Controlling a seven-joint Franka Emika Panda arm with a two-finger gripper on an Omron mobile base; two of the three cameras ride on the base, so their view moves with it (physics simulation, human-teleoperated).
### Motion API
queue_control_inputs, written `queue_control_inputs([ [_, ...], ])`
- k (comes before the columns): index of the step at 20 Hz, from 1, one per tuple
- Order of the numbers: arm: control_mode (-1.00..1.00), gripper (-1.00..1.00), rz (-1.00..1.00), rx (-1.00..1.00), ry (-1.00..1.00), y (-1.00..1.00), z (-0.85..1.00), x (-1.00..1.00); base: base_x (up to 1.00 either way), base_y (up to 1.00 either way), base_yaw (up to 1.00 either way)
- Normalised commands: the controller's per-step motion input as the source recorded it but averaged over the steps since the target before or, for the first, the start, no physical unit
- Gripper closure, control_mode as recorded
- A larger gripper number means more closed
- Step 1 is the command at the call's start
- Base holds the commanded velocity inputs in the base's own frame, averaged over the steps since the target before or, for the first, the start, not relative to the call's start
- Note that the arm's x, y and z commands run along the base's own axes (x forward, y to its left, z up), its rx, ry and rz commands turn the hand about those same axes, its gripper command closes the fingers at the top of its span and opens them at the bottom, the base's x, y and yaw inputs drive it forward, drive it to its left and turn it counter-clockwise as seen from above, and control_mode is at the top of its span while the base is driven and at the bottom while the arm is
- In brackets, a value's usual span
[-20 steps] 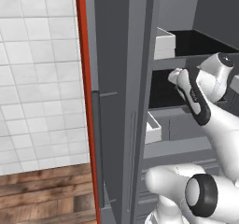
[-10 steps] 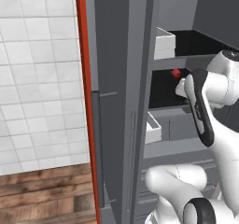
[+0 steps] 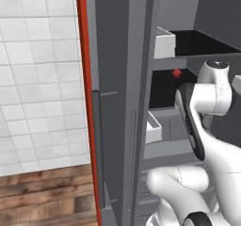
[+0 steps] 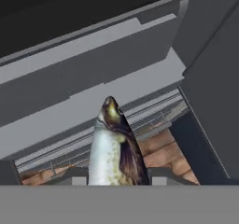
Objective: Take the fish from the fridge and place it on the digital scale on the counter by the fridge. Wait a few seconds for a reading, then move it to the plate on the dining counter.
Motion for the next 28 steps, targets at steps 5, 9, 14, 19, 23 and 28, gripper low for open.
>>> queue_control_inputs([
  [5,1.00,1.00,0.00,0.00,0.00,0.00,0.00,0.00,-1.00,0.00,0.00],
  [9,1.00,1.00,0.00,0.00,0.00,0.00,0.00,0.00,-1.00,0.00,0.00],
  [14,1.00,1.00,0.00,0.00,0.00,0.00,0.00,0.00,-1.00,0.14,0.26],
  [19,1.00,1.00,0.00,0.00,0.00,0.00,0.00,0.00,-0.77,0.25,0.89],
  [23,1.00,1.00,0.00,0.00,0.00,0.00,0.00,0.00,-0.43,0.28,0.99],
  [28,1.00,1.00,0.00,0.00,0.00,0.00,0.00,0.00,-0.40,0.49,0.96],
])
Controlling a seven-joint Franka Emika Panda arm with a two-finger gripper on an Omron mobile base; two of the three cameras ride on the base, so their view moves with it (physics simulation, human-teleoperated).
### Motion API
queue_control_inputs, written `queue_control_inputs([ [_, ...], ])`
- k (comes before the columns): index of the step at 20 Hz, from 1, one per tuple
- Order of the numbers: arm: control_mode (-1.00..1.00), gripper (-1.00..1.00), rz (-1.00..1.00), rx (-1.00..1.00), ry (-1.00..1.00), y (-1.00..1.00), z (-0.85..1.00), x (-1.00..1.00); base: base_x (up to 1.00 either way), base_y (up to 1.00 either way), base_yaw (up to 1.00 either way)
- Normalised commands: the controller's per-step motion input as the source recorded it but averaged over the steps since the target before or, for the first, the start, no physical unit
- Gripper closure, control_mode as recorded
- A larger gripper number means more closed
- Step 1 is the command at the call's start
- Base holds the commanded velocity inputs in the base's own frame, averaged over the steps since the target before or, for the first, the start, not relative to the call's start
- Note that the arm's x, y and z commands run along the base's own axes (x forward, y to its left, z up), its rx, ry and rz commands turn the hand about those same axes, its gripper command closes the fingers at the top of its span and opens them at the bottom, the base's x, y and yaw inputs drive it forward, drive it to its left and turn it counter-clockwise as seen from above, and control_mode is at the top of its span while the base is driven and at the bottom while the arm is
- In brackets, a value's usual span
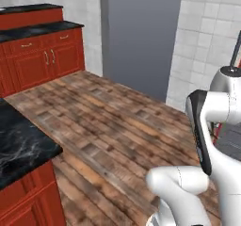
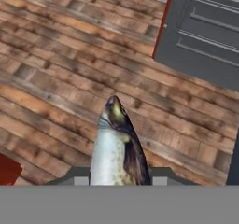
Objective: Take the fish from the fridge and place it on the digital scale on the counter by the fridge. Wait a few seconds for a reading, then move it to the plate on the dining counter.
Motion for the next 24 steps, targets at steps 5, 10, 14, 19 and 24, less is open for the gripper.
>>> queue_control_inputs([
  [5,1.00,1.00,0.00,0.00,0.00,0.00,0.00,0.00,-0.16,0.64,0.92],
  [10,1.00,1.00,0.00,0.00,0.00,0.00,0.00,0.00,0.00,0.71,0.81],
  [14,1.00,1.00,0.00,0.00,0.00,0.00,0.00,0.00,0.22,0.80,0.66],
  [19,1.00,1.00,0.00,0.00,0.00,0.00,0.00,0.00,0.69,0.95,0.41],
  [24,1.00,1.00,0.00,0.00,0.00,0.00,0.00,0.00,0.84,0.98,0.16],
])
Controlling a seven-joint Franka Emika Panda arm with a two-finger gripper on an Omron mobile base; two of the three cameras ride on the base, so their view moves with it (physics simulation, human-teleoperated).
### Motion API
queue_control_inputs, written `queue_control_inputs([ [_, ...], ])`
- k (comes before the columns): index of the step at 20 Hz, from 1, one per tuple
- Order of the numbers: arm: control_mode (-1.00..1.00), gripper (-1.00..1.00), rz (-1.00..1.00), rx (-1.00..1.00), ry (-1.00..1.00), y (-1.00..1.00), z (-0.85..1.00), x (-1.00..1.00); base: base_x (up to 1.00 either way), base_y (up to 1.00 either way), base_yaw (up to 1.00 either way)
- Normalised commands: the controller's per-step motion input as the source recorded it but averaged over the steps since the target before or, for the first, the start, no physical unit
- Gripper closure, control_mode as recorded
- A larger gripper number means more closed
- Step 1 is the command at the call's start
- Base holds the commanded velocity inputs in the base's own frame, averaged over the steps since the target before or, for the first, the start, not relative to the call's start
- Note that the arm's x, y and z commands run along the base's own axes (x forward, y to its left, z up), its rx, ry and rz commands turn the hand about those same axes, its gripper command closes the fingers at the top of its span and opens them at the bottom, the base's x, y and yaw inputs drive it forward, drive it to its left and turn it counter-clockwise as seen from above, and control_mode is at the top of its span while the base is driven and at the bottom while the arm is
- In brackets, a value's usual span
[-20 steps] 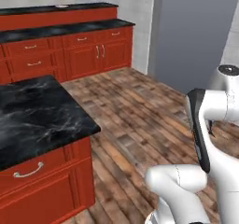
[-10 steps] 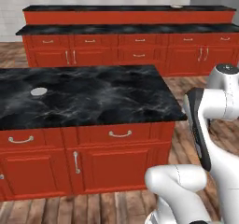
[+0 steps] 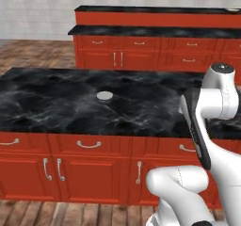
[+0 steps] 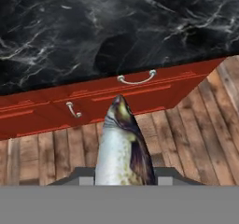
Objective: Take the fish from the fridge and place it on the digital scale on the counter by the fridge. Wait a few seconds for a reading, then move it to the plate on the dining counter.
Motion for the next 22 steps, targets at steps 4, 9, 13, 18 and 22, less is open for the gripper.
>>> queue_control_inputs([
  [4,1.00,1.00,0.00,0.00,0.00,0.00,0.00,0.00,0.71,0.99,0.03],
  [9,1.00,1.00,0.00,0.00,0.00,0.00,0.00,0.00,0.56,0.99,-0.07],
  [13,1.00,1.00,0.00,0.00,0.00,0.00,0.00,0.00,0.57,0.76,-0.27],
  [18,1.00,1.00,0.00,0.00,0.00,0.00,0.00,0.00,0.58,0.52,-0.37],
  [22,1.00,1.00,0.00,0.00,0.00,0.00,0.00,0.00,0.75,0.39,-0.33],
])
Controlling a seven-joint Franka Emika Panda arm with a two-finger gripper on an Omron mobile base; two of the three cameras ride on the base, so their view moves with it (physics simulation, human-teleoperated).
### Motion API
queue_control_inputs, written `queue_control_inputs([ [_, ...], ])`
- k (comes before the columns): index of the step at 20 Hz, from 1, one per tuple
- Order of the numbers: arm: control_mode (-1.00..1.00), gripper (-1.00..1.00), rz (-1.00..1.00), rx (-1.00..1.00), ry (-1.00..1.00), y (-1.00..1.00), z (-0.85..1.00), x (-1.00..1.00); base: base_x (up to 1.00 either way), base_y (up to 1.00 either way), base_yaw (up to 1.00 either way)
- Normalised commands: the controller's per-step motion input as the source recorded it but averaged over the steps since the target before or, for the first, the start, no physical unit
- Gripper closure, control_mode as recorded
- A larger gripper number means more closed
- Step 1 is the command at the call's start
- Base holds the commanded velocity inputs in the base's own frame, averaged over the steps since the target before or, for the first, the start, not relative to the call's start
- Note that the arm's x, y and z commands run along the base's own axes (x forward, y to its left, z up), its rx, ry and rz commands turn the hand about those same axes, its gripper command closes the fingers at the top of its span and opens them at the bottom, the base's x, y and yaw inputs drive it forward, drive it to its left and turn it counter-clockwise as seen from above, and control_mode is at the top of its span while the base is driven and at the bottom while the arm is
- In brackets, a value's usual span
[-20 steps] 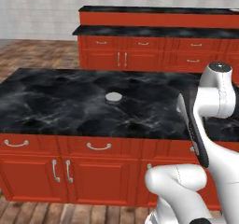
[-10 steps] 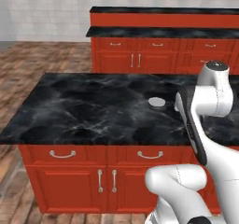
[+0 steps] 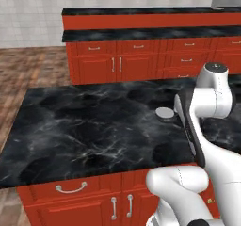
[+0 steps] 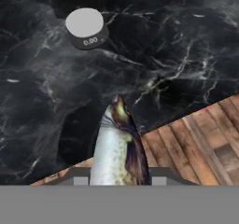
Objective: Take the fish from the fridge and place it on the digital scale on the counter by the fridge. Wait a few seconds for a reading, then move it to the plate on the dining counter.
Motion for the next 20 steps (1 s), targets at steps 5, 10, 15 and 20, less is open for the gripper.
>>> queue_control_inputs([
  [5,-1.00,1.00,-0.01,0.00,0.05,0.00,-0.03,0.20,0.64,0.20,-0.14],
  [10,-1.00,1.00,0.00,0.00,0.25,-0.07,-0.23,0.97,0.00,0.00,0.00],
  [15,-1.00,1.00,0.00,0.00,0.30,-0.01,-0.61,0.99,0.00,0.00,0.00],
  [20,-1.00,1.00,0.00,0.01,0.24,-0.06,-0.79,1.00,0.00,0.00,0.00],
])
